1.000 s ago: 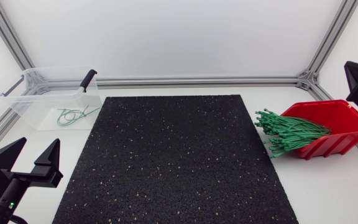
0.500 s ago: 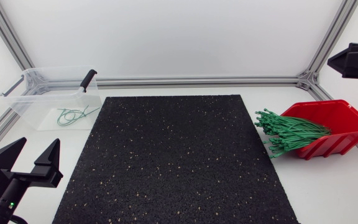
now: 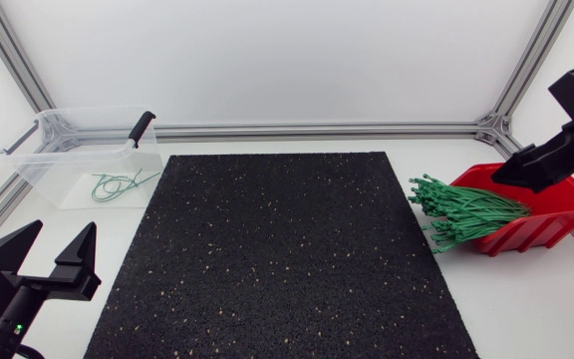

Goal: Take a green cable tie from the red box, thread the tail through the head to close it, then place it in the transparent bin on the left.

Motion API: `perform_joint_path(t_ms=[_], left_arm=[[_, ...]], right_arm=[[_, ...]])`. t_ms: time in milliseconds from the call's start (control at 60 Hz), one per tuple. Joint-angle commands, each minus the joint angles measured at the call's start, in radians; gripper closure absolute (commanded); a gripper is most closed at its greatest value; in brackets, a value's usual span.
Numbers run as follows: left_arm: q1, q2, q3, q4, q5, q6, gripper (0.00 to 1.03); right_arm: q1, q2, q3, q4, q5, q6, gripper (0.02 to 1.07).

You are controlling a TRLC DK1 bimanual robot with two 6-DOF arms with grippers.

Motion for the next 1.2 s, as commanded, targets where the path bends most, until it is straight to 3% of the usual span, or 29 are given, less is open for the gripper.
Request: perform_joint_path(t_ms=[0,383,767,1183], left_arm=[[0.005,-0.003,-0.038,-0.026,0.000,-0.018,0.04],[0.004,0.002,-0.038,-0.026,0.000,-0.018,0.04],[0.004,0.004,-0.038,-0.026,0.000,-0.018,0.04],[0.004,0.004,-0.038,-0.026,0.000,-0.018,0.04]], right_arm=[[-0.009,0.015,0.019,-0.029,0.030,-0.208,0.07],[-0.042,0.095,0.001,-0.173,0.041,-0.512,0.13],[-0.105,0.132,-0.108,-0.177,0.064,-0.785,0.15],[-0.116,0.227,-0.093,-0.162,0.048,-0.908,0.21]])
